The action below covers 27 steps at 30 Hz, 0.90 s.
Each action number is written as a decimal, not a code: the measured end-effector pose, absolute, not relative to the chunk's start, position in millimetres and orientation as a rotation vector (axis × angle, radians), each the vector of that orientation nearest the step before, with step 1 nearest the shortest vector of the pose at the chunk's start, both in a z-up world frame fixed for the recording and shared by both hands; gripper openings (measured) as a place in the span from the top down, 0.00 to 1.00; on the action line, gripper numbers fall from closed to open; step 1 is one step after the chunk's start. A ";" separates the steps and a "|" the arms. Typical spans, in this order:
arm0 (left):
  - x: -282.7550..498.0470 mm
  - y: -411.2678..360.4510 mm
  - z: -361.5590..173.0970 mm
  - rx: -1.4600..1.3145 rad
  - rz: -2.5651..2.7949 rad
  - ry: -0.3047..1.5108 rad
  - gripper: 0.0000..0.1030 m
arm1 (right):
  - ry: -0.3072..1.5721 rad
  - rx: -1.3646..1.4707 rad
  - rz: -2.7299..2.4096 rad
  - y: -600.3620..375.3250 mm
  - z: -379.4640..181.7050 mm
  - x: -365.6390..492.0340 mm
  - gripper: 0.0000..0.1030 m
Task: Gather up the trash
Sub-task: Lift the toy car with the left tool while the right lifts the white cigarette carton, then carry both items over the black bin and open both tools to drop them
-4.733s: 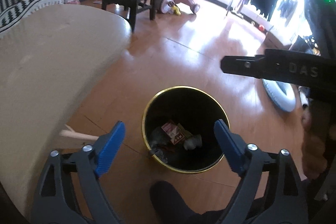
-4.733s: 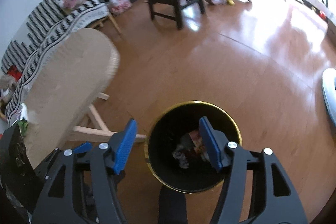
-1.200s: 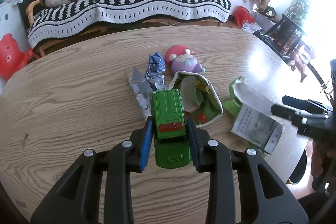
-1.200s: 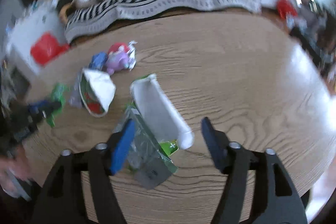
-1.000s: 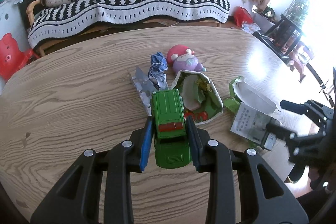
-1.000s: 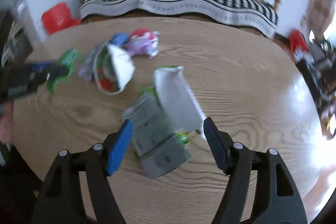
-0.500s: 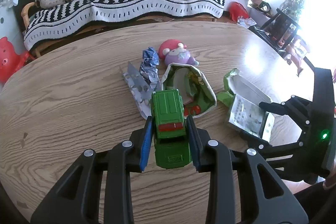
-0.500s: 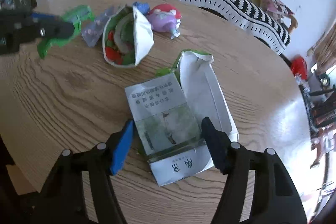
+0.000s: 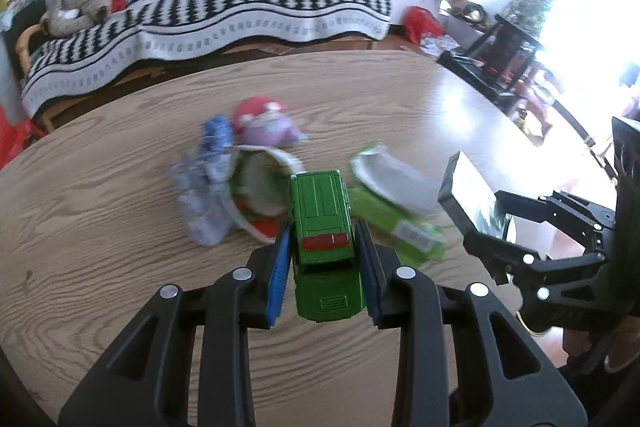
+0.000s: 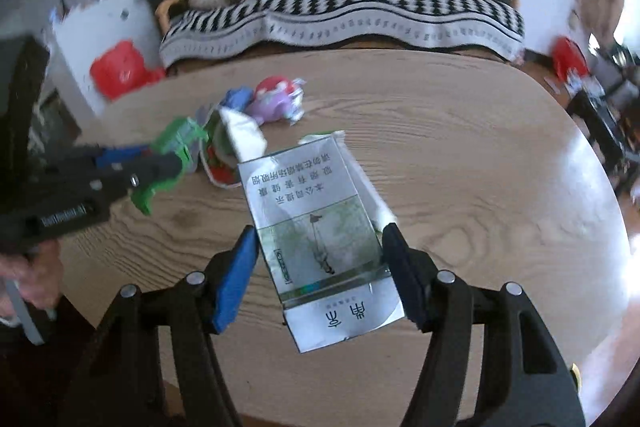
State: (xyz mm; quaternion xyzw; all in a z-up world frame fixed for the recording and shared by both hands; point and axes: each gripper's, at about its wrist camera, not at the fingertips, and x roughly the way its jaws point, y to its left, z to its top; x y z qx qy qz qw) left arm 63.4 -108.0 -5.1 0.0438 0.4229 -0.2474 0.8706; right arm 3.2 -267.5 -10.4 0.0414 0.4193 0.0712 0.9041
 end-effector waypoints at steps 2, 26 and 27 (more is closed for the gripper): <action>54.8 -126.6 -3.4 0.108 -0.549 0.878 0.70 | 0.850 0.134 0.123 -287.4 -5.1 -10.5 0.39; -106.4 -427.9 -67.6 0.296 -1.175 0.909 0.70 | 0.827 0.652 -0.464 -569.9 -40.4 -227.4 0.39; -110.0 -437.8 -73.3 0.302 -1.193 0.921 0.70 | 0.835 0.665 -0.484 -577.9 -45.8 -234.5 0.39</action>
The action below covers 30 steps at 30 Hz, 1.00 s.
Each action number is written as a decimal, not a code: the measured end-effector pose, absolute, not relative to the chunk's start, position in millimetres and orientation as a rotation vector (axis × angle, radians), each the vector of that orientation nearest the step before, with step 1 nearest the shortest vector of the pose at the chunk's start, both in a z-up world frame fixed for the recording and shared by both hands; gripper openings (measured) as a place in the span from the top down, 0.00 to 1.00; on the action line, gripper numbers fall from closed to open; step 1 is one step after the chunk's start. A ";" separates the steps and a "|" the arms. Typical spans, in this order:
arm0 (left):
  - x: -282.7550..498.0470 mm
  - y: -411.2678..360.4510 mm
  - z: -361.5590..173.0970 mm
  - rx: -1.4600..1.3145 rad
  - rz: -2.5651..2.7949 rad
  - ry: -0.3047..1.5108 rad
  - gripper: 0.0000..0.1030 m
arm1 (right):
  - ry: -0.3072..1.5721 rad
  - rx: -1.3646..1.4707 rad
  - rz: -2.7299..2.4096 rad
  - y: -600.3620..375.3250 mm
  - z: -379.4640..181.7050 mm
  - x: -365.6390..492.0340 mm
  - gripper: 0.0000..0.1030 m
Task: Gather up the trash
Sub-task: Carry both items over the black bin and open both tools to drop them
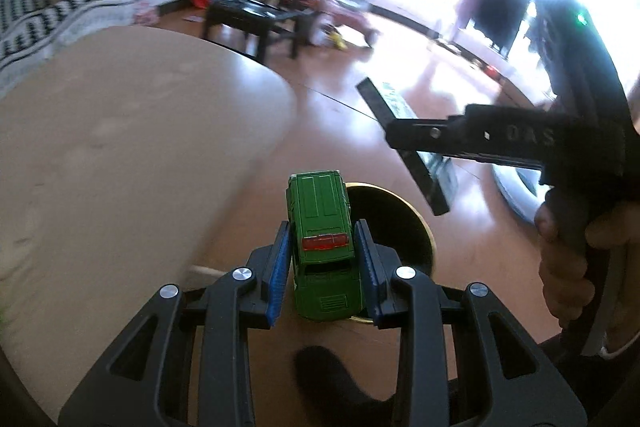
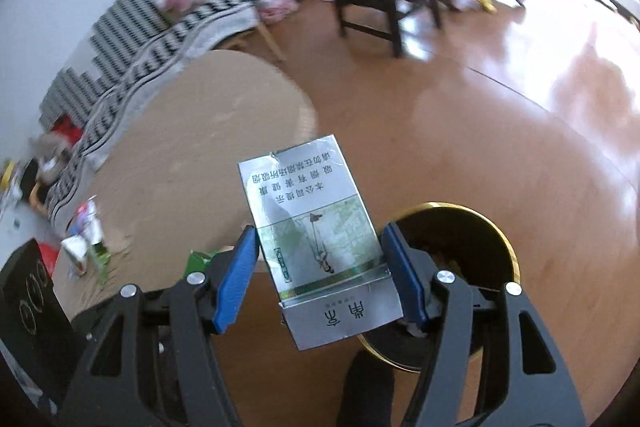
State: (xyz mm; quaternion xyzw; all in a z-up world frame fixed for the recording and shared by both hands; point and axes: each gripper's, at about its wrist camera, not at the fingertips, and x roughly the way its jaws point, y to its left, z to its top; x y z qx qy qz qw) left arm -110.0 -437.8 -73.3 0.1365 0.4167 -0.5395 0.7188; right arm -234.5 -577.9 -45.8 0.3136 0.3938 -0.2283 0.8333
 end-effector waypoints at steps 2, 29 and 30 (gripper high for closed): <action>-118.5 -456.1 -87.1 0.313 -1.228 0.954 0.70 | 0.857 0.696 -0.534 -594.9 -60.2 -253.9 0.39; -131.5 -499.2 -134.6 0.353 -1.267 1.012 0.39 | 0.881 0.793 -0.608 -630.0 -87.5 -296.0 0.27; -131.1 -497.8 -132.7 0.355 -1.265 1.009 0.37 | 0.875 0.785 -0.606 -627.8 -84.5 -294.6 0.27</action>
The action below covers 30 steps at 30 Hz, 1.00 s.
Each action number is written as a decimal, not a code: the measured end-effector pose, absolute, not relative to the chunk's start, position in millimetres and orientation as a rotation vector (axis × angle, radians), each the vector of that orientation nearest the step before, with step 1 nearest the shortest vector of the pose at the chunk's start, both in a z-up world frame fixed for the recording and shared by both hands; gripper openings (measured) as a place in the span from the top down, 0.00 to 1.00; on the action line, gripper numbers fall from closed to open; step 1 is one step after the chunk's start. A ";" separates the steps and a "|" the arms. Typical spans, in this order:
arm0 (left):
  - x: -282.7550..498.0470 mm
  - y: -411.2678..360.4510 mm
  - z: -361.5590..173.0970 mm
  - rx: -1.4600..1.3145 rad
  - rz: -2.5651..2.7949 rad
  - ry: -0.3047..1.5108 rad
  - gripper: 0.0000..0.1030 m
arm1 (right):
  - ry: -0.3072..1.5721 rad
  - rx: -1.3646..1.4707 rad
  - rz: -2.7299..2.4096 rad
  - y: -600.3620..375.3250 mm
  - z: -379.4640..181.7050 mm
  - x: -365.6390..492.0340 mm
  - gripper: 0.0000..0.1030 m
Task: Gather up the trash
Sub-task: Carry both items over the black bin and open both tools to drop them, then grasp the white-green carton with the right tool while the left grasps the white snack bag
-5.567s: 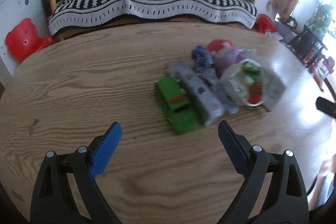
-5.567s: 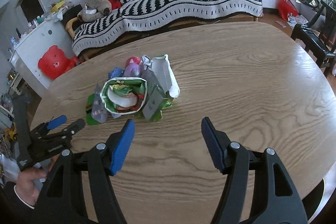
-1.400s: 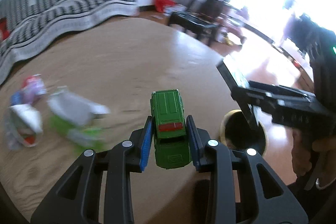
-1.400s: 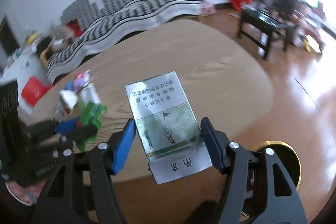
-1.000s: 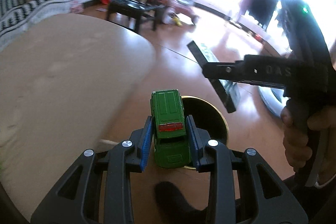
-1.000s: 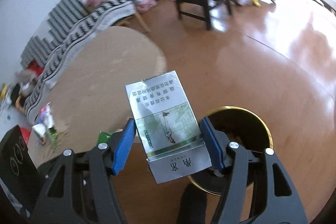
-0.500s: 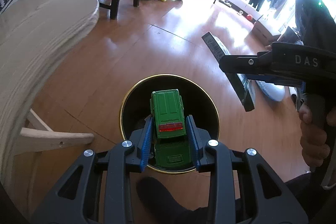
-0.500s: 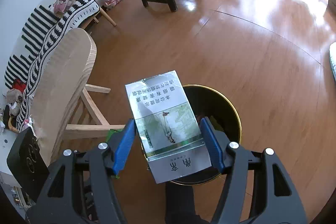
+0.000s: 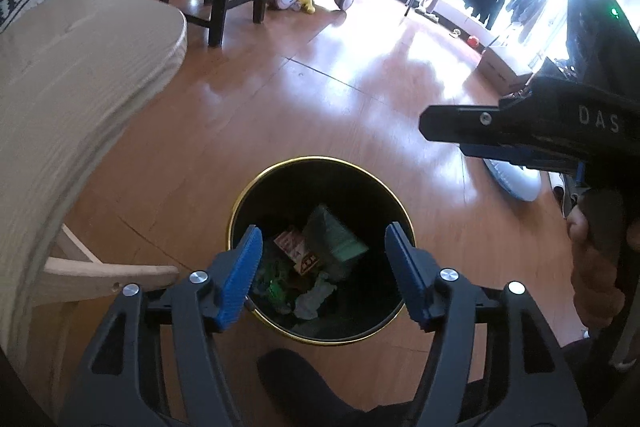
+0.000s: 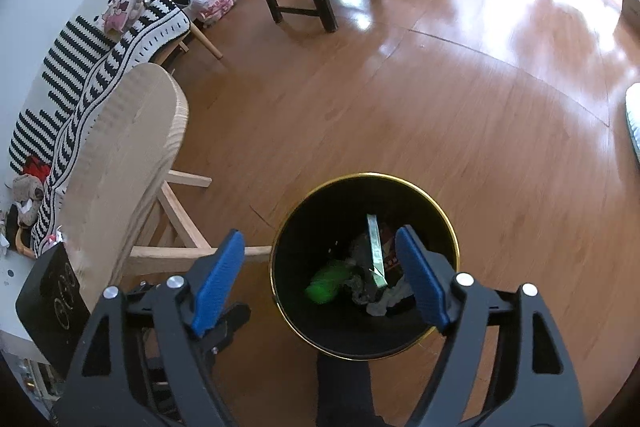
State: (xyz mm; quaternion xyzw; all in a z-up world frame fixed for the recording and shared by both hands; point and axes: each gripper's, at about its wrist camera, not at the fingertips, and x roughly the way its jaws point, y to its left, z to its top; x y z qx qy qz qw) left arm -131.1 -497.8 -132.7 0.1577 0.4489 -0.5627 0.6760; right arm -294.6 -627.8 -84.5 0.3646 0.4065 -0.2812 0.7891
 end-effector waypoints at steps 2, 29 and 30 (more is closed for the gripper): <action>-127.7 -491.4 -125.5 0.347 -1.252 1.003 0.34 | 0.871 0.768 -0.607 -623.1 -78.5 -288.5 0.26; 84.9 -95.1 -21.9 0.028 -0.484 0.840 0.13 | 0.847 0.315 -0.001 -318.1 11.2 3.4 0.23; 93.8 -86.3 -23.7 0.036 -0.482 0.843 0.13 | 0.855 0.292 0.005 -307.7 9.0 11.4 0.23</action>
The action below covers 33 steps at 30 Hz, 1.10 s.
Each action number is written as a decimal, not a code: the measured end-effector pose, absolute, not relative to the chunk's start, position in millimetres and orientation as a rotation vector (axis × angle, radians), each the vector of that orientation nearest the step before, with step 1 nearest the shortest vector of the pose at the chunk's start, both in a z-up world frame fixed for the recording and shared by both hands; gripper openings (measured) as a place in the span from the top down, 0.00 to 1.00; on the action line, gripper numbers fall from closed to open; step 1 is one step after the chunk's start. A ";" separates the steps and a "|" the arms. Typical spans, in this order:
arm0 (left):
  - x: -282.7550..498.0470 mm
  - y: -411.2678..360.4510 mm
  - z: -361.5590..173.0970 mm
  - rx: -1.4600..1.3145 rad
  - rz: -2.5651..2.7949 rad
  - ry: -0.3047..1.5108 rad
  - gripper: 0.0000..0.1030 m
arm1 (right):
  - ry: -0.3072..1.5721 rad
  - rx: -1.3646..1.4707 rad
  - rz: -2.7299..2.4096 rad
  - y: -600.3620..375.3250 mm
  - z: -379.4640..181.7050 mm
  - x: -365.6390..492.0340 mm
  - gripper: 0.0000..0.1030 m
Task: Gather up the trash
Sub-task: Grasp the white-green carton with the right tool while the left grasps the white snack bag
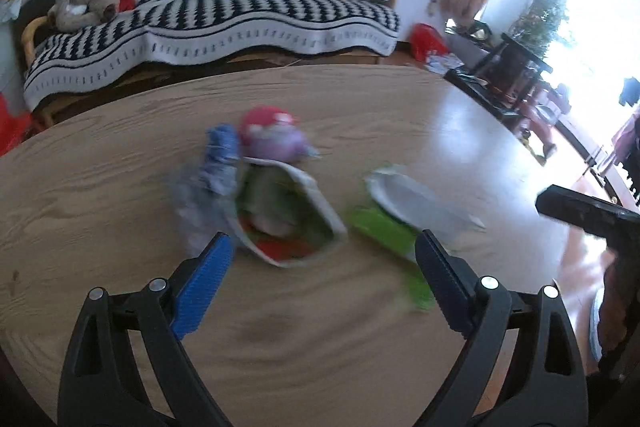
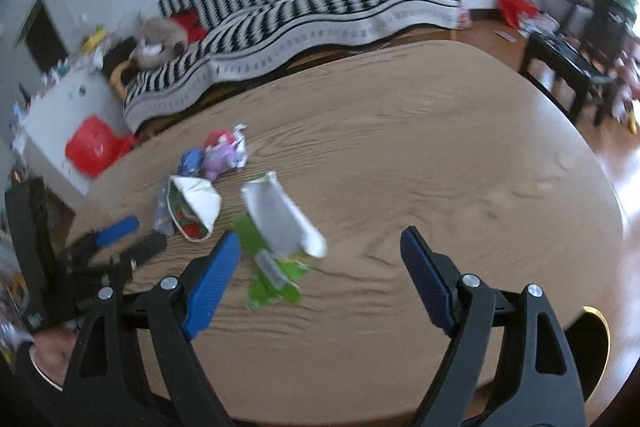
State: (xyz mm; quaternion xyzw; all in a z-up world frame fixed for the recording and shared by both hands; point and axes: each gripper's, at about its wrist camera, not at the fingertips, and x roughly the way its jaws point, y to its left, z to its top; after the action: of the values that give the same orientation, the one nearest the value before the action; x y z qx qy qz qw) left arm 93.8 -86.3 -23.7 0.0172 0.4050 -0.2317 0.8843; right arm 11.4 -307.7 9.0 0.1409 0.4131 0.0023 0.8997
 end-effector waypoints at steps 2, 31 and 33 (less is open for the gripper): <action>112.1 -78.3 -25.0 0.075 -0.461 0.819 0.13 | 0.868 0.240 0.015 -286.7 1.9 28.2 0.23; 146.7 -118.1 -61.6 0.094 -0.463 0.864 0.46 | 0.982 0.008 0.102 -239.5 -83.8 85.1 0.65; 140.2 -118.7 -53.4 0.096 -0.471 0.852 0.48 | 0.967 0.039 0.111 -242.6 -77.3 83.4 0.69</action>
State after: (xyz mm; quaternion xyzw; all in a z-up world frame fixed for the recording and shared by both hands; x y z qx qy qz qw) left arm 140.2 -118.7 -53.4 0.0460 0.4094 -0.2261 0.8827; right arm 83.4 -242.6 -77.3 0.0187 0.4648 0.0535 0.8836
